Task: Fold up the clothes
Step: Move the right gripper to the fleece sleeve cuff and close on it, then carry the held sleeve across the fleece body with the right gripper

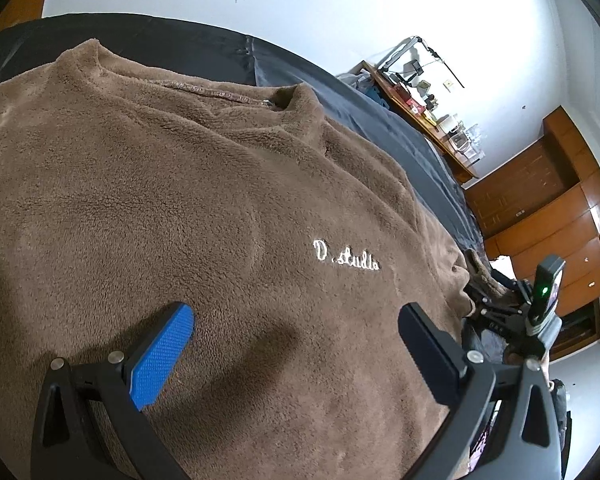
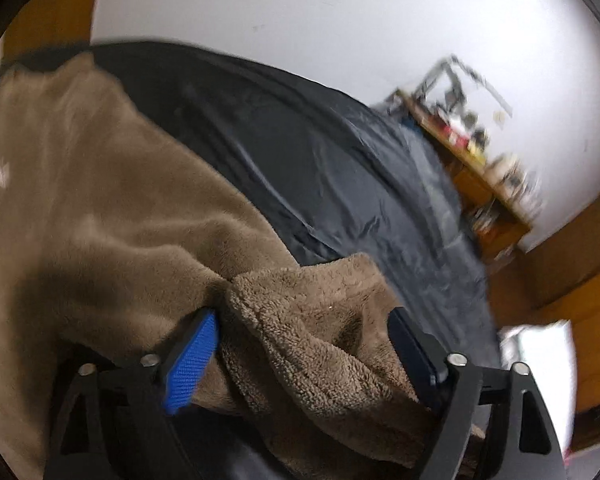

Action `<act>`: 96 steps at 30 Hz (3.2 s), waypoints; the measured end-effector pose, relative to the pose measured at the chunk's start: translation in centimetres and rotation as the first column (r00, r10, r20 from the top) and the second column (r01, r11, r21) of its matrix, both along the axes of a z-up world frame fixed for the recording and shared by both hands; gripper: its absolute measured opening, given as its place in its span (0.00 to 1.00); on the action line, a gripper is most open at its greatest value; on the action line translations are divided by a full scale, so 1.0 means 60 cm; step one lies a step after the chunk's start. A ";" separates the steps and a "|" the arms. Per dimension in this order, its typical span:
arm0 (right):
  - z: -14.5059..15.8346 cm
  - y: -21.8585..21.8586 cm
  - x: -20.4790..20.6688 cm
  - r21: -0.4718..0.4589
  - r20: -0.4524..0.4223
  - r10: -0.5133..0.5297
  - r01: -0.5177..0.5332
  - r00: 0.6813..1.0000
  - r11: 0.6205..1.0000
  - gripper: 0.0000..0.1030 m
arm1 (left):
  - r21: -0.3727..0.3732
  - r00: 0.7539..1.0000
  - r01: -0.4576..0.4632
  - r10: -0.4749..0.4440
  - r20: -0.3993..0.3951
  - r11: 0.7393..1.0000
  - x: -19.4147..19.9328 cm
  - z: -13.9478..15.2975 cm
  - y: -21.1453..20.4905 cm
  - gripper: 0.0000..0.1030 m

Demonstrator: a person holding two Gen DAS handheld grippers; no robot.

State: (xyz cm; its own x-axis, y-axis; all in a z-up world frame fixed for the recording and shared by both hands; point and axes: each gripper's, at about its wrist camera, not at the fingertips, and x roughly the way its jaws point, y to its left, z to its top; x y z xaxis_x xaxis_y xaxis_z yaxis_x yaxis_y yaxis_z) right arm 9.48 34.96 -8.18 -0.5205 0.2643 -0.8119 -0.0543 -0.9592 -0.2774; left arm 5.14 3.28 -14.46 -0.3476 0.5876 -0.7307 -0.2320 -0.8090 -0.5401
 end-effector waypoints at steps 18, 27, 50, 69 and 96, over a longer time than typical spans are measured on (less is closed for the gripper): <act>-0.015 0.079 0.015 -0.096 -0.014 -0.225 0.223 0.974 0.970 0.51 | 0.001 1.000 0.003 -0.003 -0.008 1.000 0.000 -0.003 -0.002 1.00; 0.054 0.070 0.049 -0.226 -0.191 -0.245 0.201 0.950 0.953 0.17 | 0.024 1.000 -0.002 0.002 0.013 1.000 -0.001 -0.003 -0.008 1.00; -0.025 -0.399 0.096 -0.200 -0.098 0.580 -0.587 0.808 0.784 0.33 | 0.450 0.959 0.041 -0.162 0.234 0.892 -0.004 -0.029 -0.034 1.00; -0.009 -0.260 0.166 -0.499 -0.395 0.318 -0.492 0.862 0.714 0.81 | 0.204 0.969 0.206 -0.229 0.094 0.957 0.011 -0.012 0.062 1.00; -0.036 -0.149 0.162 -0.746 -0.322 -0.014 -0.244 0.947 0.619 0.81 | 0.116 0.969 -0.158 0.176 -0.171 0.981 -0.016 0.218 -0.186 0.28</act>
